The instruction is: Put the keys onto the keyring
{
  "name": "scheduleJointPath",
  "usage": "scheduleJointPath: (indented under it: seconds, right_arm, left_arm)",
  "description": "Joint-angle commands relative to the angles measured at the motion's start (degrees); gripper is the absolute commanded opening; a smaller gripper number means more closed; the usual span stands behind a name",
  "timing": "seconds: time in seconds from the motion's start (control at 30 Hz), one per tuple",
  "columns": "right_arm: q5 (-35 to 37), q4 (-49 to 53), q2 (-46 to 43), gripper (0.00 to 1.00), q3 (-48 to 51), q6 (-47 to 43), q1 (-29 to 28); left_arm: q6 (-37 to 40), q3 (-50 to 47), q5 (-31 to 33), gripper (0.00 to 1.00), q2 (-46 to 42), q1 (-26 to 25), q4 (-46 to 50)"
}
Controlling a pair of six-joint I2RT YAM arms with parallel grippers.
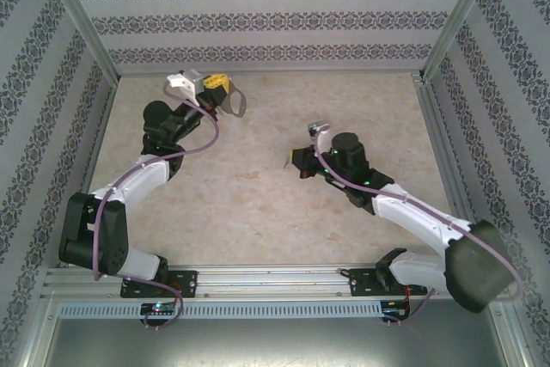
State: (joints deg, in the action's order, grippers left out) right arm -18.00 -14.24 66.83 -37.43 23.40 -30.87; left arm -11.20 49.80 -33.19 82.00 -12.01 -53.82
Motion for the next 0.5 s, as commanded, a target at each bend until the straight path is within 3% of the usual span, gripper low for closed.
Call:
scheduleJointPath:
  seconds: [0.0, 0.2, 0.47]
  right_arm:
    - [-4.97, -5.97, -4.70, 0.00, 2.32, 1.30, 2.78]
    - [-7.56, -8.27, -11.08, 0.00, 3.86, 0.86, 6.64]
    - [-10.41, -8.44, -15.38, 0.00, 4.03, -0.09, 8.64]
  left_arm:
    - [4.30, -0.93, -0.50, 0.00, -2.98, -3.74, 1.49]
    - [10.77, -2.62, 0.87, 0.00, -3.50, -11.08, 7.77]
    - [13.24, -5.49, -1.14, 0.00, -2.74, -15.84, 8.14]
